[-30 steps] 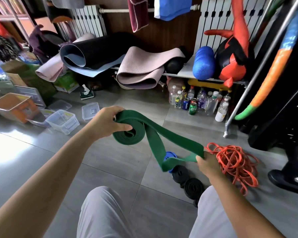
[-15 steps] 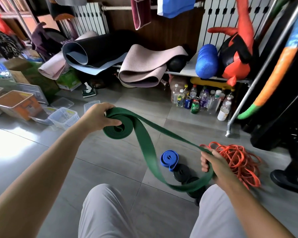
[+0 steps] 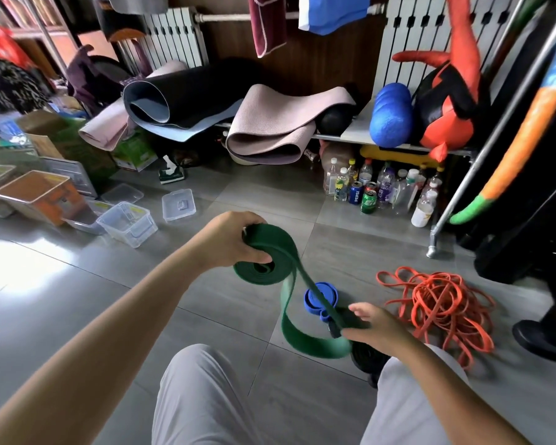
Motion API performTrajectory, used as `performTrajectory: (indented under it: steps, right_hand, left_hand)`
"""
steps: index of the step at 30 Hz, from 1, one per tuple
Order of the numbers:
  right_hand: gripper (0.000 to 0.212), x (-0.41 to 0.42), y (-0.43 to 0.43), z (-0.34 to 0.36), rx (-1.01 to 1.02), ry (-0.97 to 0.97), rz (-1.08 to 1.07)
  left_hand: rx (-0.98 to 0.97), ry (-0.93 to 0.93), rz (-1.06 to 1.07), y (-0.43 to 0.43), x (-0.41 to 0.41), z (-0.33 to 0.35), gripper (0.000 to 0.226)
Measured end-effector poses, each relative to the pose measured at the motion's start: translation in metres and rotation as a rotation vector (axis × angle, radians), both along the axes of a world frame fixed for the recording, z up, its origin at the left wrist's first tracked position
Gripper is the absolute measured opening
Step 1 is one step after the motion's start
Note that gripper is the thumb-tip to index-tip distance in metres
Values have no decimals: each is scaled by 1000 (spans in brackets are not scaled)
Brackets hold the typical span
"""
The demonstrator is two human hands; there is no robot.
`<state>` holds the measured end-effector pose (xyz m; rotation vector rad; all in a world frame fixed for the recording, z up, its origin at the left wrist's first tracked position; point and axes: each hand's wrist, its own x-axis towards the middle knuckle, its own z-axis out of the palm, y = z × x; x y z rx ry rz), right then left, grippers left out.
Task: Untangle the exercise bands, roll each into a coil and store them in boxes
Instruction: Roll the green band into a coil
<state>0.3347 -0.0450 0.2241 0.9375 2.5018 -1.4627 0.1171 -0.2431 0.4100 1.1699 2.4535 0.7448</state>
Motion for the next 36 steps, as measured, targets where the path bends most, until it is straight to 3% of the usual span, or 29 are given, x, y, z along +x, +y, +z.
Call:
performTrajectory:
  steps: [4, 7, 12, 17, 23, 31, 36]
  right_hand:
    - [84, -21, -19, 41, -235, 254, 82]
    - [82, -35, -29, 71, -291, 494, 155]
    - [55, -51, -37, 104, -29, 508, 132]
    - [50, -54, -35, 122, 136, 463, 197]
    - [60, -49, -35, 122, 24, 494, 188]
    - [53, -32, -32, 108, -355, 737, 143]
    - [47, -30, -28, 107, -338, 738, 87]
  left_hand:
    - [-19, 14, -59, 14, 24, -10, 43]
    - [-28, 33, -90, 19, 35, -17, 45]
    - [-86, 70, -113, 14, 38, -19, 47]
    - [-70, 46, -70, 5, 35, -12, 45]
    - [162, -182, -5, 1, 34, -9, 45]
    - [482, -629, 51, -2, 45, -19, 49]
    - [427, -712, 26, -2, 52, -22, 47]
